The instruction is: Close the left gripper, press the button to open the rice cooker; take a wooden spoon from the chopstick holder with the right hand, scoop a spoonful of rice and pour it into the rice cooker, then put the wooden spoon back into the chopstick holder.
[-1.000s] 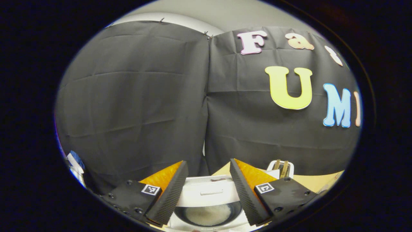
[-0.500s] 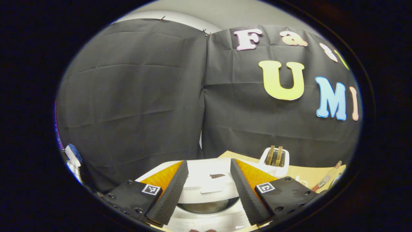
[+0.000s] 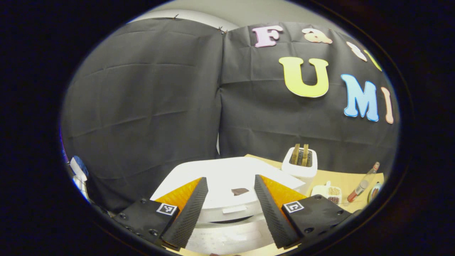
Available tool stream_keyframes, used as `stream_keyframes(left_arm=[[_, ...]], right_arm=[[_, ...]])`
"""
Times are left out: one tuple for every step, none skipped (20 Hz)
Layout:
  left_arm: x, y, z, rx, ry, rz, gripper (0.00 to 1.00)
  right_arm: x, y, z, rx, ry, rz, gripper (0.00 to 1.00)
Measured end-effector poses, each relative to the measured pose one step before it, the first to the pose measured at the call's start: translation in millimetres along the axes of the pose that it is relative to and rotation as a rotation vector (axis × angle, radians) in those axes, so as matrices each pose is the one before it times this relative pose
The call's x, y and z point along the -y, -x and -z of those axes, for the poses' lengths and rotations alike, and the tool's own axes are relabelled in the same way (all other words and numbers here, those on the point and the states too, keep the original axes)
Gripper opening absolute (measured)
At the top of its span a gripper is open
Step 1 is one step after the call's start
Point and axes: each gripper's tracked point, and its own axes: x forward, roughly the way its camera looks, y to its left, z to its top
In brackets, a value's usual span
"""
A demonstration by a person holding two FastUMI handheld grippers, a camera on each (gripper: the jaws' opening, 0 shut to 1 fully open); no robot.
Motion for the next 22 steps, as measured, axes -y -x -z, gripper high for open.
stream_keyframes(left_arm=[[0.68, 0.35, -0.13, 0.00462, -0.00513, 0.00391, 0.88], [0.01, -0.44, 0.41, 0.00208, -0.00343, 0.00442, 0.93], [-0.2, -0.26, 1.32, -0.00498, -0.00156, 0.00302, 0.93], [0.34, -1.77, 3.56, -0.01334, -0.0022, 0.00209, 0.93], [0.01, -1.52, 7.42, -0.0192, -0.00097, 0.00071, 0.93], [0.52, -1.6, 7.95, -0.02175, 0.00012, 0.00073, 0.93], [1.59, -0.14, 6.56, -0.02002, -0.00125, 0.00019, 0.93], [0.71, -1.05, 5.79, -0.01618, -0.00336, 0.00163, 0.93], [1.58, -0.32, 4.35, -0.01594, -0.00454, 0.00215, 0.93], [0.36, -0.43, 1.1, 0.00506, -0.00711, 0.00172, 0.93], [0.01, 1.46, -0.57, 0.0043, -0.00503, 0.00102, 0.93], [-0.14, 0.16, -1.45, 0.00569, -0.00113, 0.00038, 0.93], [-0.9, 0.61, 1.15, 0.00038, 0.00172, -0.00011, 0.93], [0.15, 0.15, -0.65, 0.00363, 0.00058, -0.00103, 0.93], [0.31, -0.82, 1.77, 0.00094, -0.00112, -0.00088, 0.93], [0.01, -1.43, 3.05, -0.00606, 0.00133, -0.00066, 0.93], [0.96, -1.2, 6.58, -0.01862, -0.00126, 0.00193, 0.93], [0.2, -0.6, -1.94, 0.01065, -0.00951, 0.00138, 0.93], [-0.01, -0.59, 0.99, -0.01418, -0.00203, 0.00419, 0.93], [-0.38, -0.01, 0.2, -0.00865, 0.00638, 0.00394, 0.94], [-0.32, -0.39, 1.13, -0.00941, 0.01205, 0.00109, 0.94], [0.71, -0.19, 1.27, -0.00469, 0.00356, -0.00103, 0.94]], right_arm=[[-1.74, -1.19, 0.55, -0.00598, 0.00239, -0.00341, 0.99], [-1.53, -0.57, 0.82, -0.00481, 0.00611, -0.00414, 0.99], [-0.45, -1.41, 0.89, -0.00341, 0.00841, -0.00553, 0.99], [-1.09, -2.19, -0.34, -0.00365, 0.00859, -0.00322, 0.99], [-1.01, -0.98, 1.9, -0.00581, 0.00356, -0.00422, 0.99], [-1.66, -2.12, -0.13, -0.00322, -0.00269, -0.00518, 0.99], [-1.94, -1.08, -0.15, -0.00131, -0.00437, -0.00465, 0.99], [-1.31, -0.97, -0.25, -0.00116, -0.00287, -0.00331, 0.99], [-1.09, -1.65, 0.39, -0.00137, -0.00087, -0.00286, 0.99], [-0.82, -1.09, -0.17, -0.00233, 0.00168, -0.00158, 0.99], [-0.13, 0.02, 2.18, -0.00318, 0.00103, -0.00016, 0.99], [-0.26, -1.15, 1.0, -0.00308, -0.0009, 0.00004, 0.99], [-0.53, -0.8, 1.08, -0.00387, -0.00117, 0.00136, 0.99], [0.09, 0.23, 1.2, -0.00295, -0.001, 0.00269, 0.99], [0.25, -0.02, 1.83, -0.00334, -0.00128, 0.0028, 0.99], [-0.4, 0.41, 0.14, -0.00135, -0.00185, 0.00246, 0.99], [0.99, 0.02, 0.31, 0.00193, -0.0013, 0.00627, 0.99], [1.34, 0.08, 0.19, 0.00294, -0.00386, 0.00845, 0.99], [0.28, 0.04, 2.45, -0.00293, -0.00642, 0.00514, 0.99], [0.1, 1.15, 4.36, -0.00813, -0.01004, 0.00571, 0.99], [0.13, 1.1, 4.26, -0.00857, -0.01107, 0.00688, 0.99], [1.06, 1.23, 4.48, -0.00924, -0.01168, 0.00878, 0.99]])
